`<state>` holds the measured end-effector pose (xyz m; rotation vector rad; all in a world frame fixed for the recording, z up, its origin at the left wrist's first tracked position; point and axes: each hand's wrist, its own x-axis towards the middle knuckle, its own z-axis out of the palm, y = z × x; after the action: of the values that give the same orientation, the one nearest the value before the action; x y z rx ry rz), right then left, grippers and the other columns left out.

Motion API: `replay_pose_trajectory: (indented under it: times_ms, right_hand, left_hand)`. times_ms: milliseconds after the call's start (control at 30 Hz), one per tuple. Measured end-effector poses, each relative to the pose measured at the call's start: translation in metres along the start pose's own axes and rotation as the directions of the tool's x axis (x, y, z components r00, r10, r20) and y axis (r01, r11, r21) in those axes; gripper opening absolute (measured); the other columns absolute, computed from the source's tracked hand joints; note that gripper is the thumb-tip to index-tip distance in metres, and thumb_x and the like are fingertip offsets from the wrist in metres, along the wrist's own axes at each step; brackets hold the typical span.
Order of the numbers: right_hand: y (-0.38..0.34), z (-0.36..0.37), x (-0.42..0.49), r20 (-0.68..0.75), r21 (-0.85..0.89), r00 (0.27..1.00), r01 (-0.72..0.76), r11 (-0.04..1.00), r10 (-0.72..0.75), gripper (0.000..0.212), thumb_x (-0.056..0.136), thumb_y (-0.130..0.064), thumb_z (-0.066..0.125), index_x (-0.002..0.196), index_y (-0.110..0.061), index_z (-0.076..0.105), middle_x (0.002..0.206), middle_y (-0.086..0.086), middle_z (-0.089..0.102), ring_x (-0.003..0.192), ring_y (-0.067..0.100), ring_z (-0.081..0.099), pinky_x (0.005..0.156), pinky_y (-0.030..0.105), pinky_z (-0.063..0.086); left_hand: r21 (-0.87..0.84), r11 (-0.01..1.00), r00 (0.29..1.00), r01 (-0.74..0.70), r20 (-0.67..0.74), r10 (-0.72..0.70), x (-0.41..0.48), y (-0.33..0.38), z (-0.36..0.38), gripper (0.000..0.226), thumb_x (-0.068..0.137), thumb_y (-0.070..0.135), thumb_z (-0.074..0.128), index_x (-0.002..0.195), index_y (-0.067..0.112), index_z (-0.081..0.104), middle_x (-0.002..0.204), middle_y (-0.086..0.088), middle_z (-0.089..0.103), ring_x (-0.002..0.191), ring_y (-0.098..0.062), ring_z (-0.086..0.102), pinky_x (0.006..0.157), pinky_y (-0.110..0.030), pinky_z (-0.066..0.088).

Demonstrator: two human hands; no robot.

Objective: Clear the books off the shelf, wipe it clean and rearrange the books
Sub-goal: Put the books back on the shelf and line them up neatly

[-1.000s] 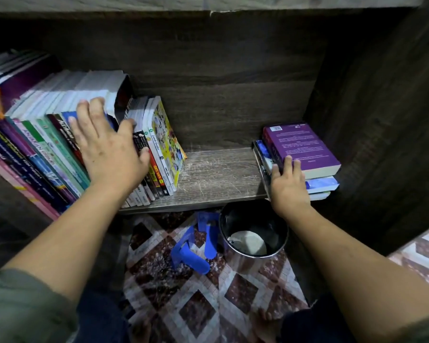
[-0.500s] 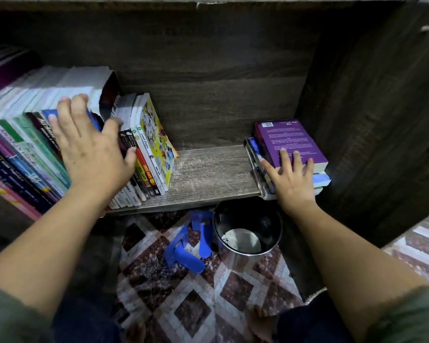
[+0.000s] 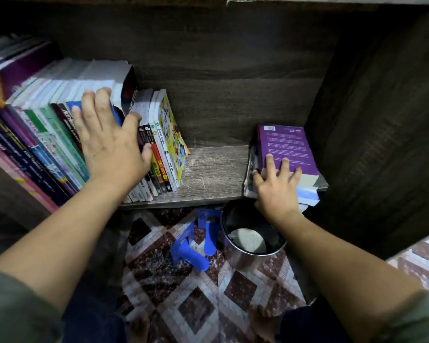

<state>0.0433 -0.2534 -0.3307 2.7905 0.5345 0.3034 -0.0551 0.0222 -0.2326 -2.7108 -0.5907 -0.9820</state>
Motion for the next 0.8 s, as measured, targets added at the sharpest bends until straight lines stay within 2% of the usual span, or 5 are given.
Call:
replay_pose_trajectory:
  times_ms: [267, 467, 600, 700, 800]
  right_hand:
    - [-0.037, -0.008, -0.012, -0.050, -0.017, 0.991, 0.119, 0.993, -0.120, 0.052, 0.041, -0.023, 0.091, 0.088, -0.014, 0.074, 0.132, 0.025, 0.054, 0.111, 0.061, 0.050, 0.084, 0.076, 0.037]
    - [-0.035, 0.003, -0.017, -0.136, 0.021, 0.964, 0.235, 0.972, -0.230, 0.056, 0.046, -0.021, 0.089, 0.100, -0.014, 0.072, 0.137, 0.024, 0.050, 0.118, 0.059, 0.046, 0.090, 0.076, 0.036]
    - [-0.033, 0.008, -0.024, -0.176, 0.087, 0.971, 0.181, 0.980, -0.163, 0.115, 0.057, -0.029, 0.087, 0.150, -0.038, 0.020, 0.154, 0.021, 0.024, 0.134, 0.055, 0.026, 0.100, 0.077, 0.015]
    - [-0.025, 0.017, -0.028, -0.135, 0.099, 0.988, 0.083, 0.992, -0.070, 0.129, 0.072, -0.035, 0.079, 0.143, -0.044, -0.029, 0.158, 0.021, -0.005, 0.139, 0.055, -0.003, 0.099, 0.079, 0.004]
    - [-0.018, 0.020, -0.025, -0.111, 0.125, 0.993, 0.041, 0.991, -0.027, 0.135, 0.057, -0.039, 0.087, 0.151, -0.037, -0.010, 0.151, 0.024, 0.019, 0.135, 0.051, 0.014, 0.095, 0.077, 0.025]
  left_hand:
    - [0.006, 1.000, 1.000, 0.002, -0.003, -0.002, 0.000, 0.000, 0.002, 0.054, 0.071, 0.036, 0.076, 0.116, 0.013, 0.059, 0.149, -0.021, 0.019, 0.142, -0.044, 0.009, 0.116, -0.052, -0.003]
    - [0.005, 1.000, 1.000, 0.018, 0.005, -0.018, 0.000, 0.002, 0.002, 0.055, 0.071, 0.037, 0.076, 0.117, 0.014, 0.058, 0.149, -0.020, 0.018, 0.142, -0.043, 0.007, 0.116, -0.053, -0.003]
    - [-0.024, 1.000, 1.000, 0.008, -0.007, -0.008, -0.001, 0.001, 0.001, 0.053, 0.071, 0.035, 0.076, 0.116, 0.012, 0.059, 0.150, -0.021, 0.018, 0.142, -0.043, 0.006, 0.116, -0.053, -0.003]
    - [-0.026, 1.000, 1.000, 0.001, -0.017, -0.001, -0.001, -0.001, 0.002, 0.052, 0.071, 0.035, 0.076, 0.115, 0.013, 0.059, 0.150, -0.021, 0.020, 0.142, -0.043, 0.007, 0.116, -0.054, -0.001]
    - [-0.018, 1.000, 1.000, -0.005, -0.016, 0.005, 0.000, -0.001, 0.003, 0.053, 0.071, 0.036, 0.075, 0.116, 0.013, 0.058, 0.149, -0.021, 0.020, 0.142, -0.043, 0.008, 0.116, -0.054, 0.000]
